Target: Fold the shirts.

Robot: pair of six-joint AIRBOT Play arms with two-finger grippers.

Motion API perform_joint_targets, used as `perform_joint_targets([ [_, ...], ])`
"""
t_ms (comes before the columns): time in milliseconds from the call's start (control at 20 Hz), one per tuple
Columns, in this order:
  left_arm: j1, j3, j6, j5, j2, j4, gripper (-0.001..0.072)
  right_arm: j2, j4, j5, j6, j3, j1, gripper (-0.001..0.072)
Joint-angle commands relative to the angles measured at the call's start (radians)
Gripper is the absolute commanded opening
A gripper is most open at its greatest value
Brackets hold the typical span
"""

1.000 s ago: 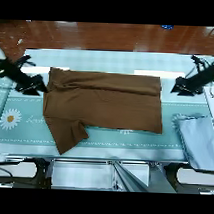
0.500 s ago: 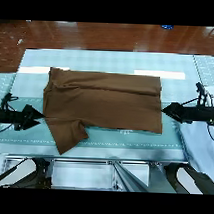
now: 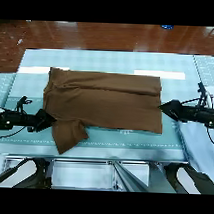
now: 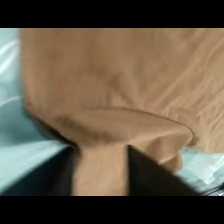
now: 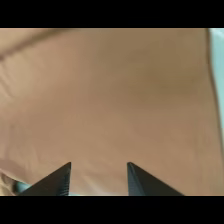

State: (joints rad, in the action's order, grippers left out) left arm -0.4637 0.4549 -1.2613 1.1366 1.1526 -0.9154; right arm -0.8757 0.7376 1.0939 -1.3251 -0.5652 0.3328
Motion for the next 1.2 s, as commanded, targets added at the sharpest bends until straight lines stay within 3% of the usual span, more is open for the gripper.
perform_joint_targets([
  [0, 0.074, -0.005, -0.015, -0.053, 0.048, -0.015, 0.0106, 0.002, -0.014, 0.024, 0.002, -0.04, 0.066, 0.0413],
  [50, 0.079, 0.003, -0.014, -0.051, 0.059, -0.01, 0.0022, 0.003, 0.031, 0.039, -0.007, -0.04, 0.118, 0.0413],
  [200, 0.076, 0.041, -0.003, -0.021, 0.055, -0.011, 0.0022, 0.003, 0.395, 0.153, -0.125, -0.008, 0.232, 0.0413],
  [250, 0.076, 0.056, -0.003, -0.017, 0.055, -0.011, 0.0022, 0.003, 0.437, 0.195, -0.144, 0.029, 0.233, 0.0413],
  [350, 0.076, 0.077, -0.003, -0.008, 0.055, -0.007, 0.0022, 0.003, 0.38, 0.251, -0.105, 0.107, 0.232, 0.0412],
  [450, 0.076, 0.083, -0.003, -0.002, 0.055, -0.003, 0.0022, 0.002, 0.299, 0.208, -0.063, 0.167, 0.232, 0.0413],
  [800, 0.076, 0.083, -0.003, 0.001, 0.055, -0.003, 0.0022, -0.154, 0.272, 0.124, -0.055, 0.175, 0.212, 0.0412],
  [1050, 0.077, 0.084, -0.003, 0.0, 0.055, 0.019, 0.0022, -0.265, 0.131, -0.067, -0.077, 0.109, 0.015, 0.0412],
  [1100, 0.077, 0.084, -0.003, 0.0, 0.055, 0.027, 0.0022, -0.29, 0.127, -0.076, -0.082, 0.074, -0.025, 0.0385],
  [1150, 0.076, 0.09, -0.003, 0.001, 0.055, 0.026, 0.0022, -0.309, 0.132, -0.066, -0.076, 0.037, -0.058, 0.0256],
])
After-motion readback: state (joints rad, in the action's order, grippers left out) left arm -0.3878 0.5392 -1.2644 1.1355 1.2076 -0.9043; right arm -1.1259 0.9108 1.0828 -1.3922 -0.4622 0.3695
